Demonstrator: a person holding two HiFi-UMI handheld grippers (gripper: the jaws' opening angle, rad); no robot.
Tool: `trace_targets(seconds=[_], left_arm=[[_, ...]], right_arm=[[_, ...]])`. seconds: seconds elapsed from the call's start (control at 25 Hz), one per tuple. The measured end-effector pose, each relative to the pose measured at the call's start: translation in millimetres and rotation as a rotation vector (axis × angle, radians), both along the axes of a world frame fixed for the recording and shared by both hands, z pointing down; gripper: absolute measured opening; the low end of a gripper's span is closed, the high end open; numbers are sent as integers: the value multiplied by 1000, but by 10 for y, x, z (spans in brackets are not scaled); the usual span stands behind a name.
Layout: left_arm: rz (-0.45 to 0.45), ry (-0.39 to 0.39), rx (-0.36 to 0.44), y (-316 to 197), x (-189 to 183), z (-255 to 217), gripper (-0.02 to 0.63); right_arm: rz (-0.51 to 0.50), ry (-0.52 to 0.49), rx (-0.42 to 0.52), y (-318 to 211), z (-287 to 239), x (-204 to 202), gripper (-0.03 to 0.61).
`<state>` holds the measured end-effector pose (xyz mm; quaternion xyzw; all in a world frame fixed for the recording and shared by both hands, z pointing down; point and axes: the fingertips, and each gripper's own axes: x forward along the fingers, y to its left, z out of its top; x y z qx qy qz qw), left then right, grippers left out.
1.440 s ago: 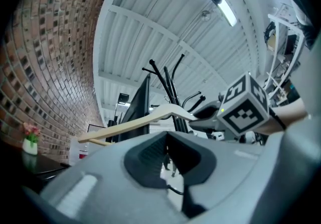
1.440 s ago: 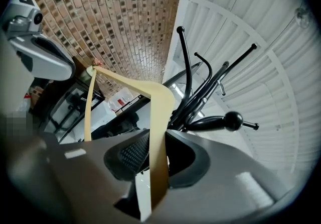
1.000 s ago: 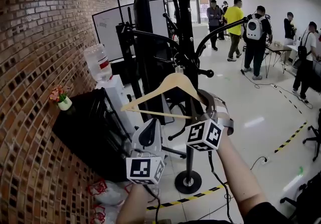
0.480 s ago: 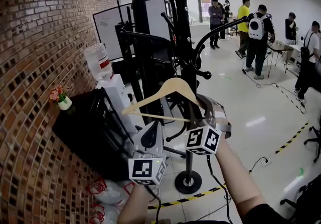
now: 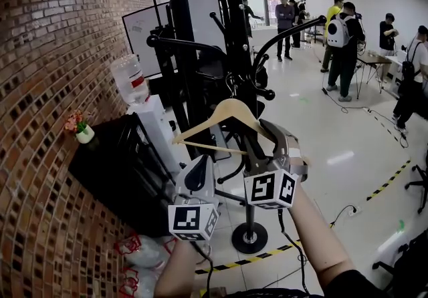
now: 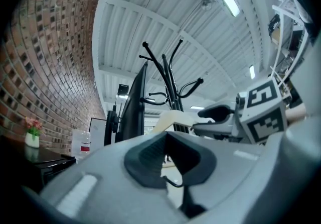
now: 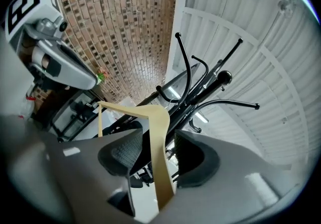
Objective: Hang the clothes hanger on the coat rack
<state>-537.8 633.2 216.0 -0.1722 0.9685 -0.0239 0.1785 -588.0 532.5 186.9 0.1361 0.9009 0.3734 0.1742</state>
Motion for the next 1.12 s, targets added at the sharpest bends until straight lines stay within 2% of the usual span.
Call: trace_targets(seconds=[0.08, 0.2, 0.32, 0.36, 0.52, 0.6, 0.84, 1.12], left_arm=[[1, 1, -4, -31, 10, -13, 5], [3, 0, -5, -69, 36, -29, 5], [-1, -4, -3, -84, 64, -42, 5], [-4, -8, -2, -87, 78, -50, 5], [-11, -23, 6, -128, 150, -73, 5], [-8, -24, 3, -161, 187, -65, 5], [-22, 2, -7, -222, 268, 34, 5], [-14, 38, -13, -305, 450, 191, 5]], right_arm=[[-27, 4, -25, -24, -80, 117, 219], [-59, -35, -77, -102, -246, 369, 221], [-136, -50, -160, -126, -359, 645, 219], [-172, -62, -193, -121, -395, 751, 200], [-282, -108, -320, -119, -459, 1121, 36], [-307, -110, -334, -73, -396, 1198, 19], [-401, 22, -302, 274, 24, 1265, 8], [-431, 165, -413, 327, 354, 1156, 8]])
